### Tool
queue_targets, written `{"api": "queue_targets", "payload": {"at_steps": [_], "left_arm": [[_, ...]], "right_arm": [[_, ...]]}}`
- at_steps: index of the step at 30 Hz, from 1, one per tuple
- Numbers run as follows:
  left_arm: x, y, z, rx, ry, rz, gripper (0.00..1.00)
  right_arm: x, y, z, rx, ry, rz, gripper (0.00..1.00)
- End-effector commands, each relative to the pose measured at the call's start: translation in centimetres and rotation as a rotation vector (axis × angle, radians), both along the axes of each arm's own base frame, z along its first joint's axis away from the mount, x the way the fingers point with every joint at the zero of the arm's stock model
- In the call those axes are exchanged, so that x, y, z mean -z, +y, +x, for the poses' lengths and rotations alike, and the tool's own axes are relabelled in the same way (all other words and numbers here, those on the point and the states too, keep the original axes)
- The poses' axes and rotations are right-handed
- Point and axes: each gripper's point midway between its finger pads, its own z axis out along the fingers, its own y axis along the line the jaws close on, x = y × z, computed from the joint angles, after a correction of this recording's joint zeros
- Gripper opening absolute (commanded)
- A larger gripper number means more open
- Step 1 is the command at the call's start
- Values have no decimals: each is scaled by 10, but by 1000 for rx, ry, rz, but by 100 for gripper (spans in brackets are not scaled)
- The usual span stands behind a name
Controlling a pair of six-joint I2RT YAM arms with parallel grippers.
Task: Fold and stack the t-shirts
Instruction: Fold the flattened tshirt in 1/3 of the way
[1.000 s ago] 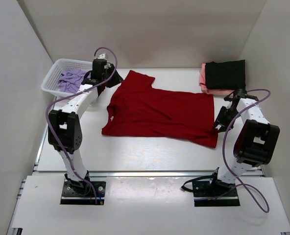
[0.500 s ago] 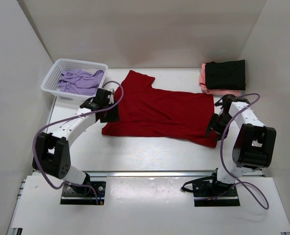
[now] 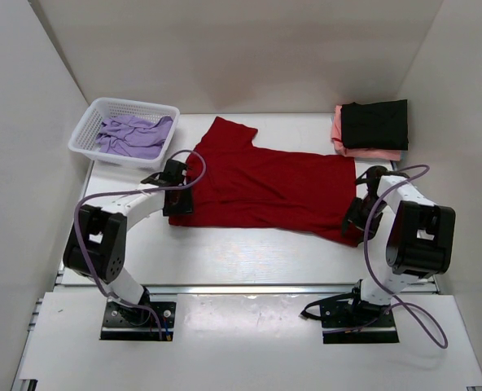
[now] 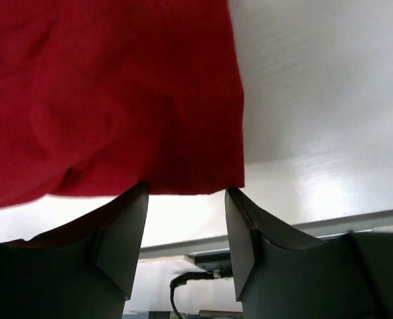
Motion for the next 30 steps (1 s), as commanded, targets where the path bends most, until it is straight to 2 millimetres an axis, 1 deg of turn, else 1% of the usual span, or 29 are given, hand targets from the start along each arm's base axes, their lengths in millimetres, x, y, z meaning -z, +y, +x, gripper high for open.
{"api": "queue_targets", "payload": {"at_steps": [1, 2, 3, 4, 5, 6, 7, 8, 9, 10, 12, 14, 15, 17, 18, 19, 20, 21, 23, 24, 26, 27, 29, 30], "left_arm": [[4, 0, 8, -17, -41, 18, 58], [8, 0, 6, -21, -29, 14, 59], [14, 0, 2, -20, -12, 18, 60], [18, -3, -3, -5, -2, 19, 55], [22, -6, -8, 8, 13, 14, 53], [23, -8, -6, 9, 6, 1, 42], [25, -10, -9, 19, 10, 4, 20], [29, -13, -14, 21, 31, -2, 11], [31, -13, -20, 14, 53, -8, 4], [30, -11, -21, 3, 53, -9, 0], [32, -3, -36, -20, 97, -3, 0], [37, 9, -57, -45, 144, -5, 0], [32, 13, -61, -61, 141, -14, 0], [43, 26, -88, -69, 208, 14, 0], [42, 30, -97, -67, 217, 15, 0], [37, 31, -100, -59, 208, 16, 0], [39, 34, -110, -55, 225, 19, 0], [41, 37, -117, -52, 236, 27, 0], [36, 41, -127, -80, 225, 19, 0], [37, 42, -133, -91, 233, 10, 0], [28, 40, -133, -91, 174, 16, 0], [21, 37, -129, -93, 145, 12, 0], [16, 37, -131, -124, 151, 2, 0], [12, 36, -129, -129, 149, -5, 0]], "right_arm": [[7, -13, 12, 21, -24, -39, 47], [10, -11, 12, 23, -13, -31, 48], [11, -11, 11, 16, -2, -27, 46], [12, -11, 13, 3, -4, -24, 45], [16, -9, 9, 1, 18, -18, 36], [16, -6, 9, -17, 15, -2, 7], [18, -6, 6, -17, 30, 13, 0], [20, -8, 7, -19, 41, 16, 0], [18, -11, 6, -33, 48, 10, 0], [15, -16, 9, -30, 43, -14, 0], [11, -30, 8, -42, 54, -51, 0], [8, -44, 9, -47, 55, -93, 0], [6, -52, 11, -50, 47, -113, 1], [3, -62, 10, -59, 50, -139, 0], [3, -65, 8, -70, 52, -144, 0], [3, -67, 7, -89, 61, -150, 0], [2, -70, 5, -96, 57, -163, 0], [0, -69, 5, -101, 46, -159, 0], [2, -62, -1, -148, 48, -135, 0], [1, -57, -1, -172, 43, -131, 0], [1, -48, -8, -226, 65, -125, 0], [0, -42, -12, -252, 68, -121, 0], [-6, -32, -14, -285, 51, -115, 0], [-6, -27, -18, -297, 53, -104, 0]]}}
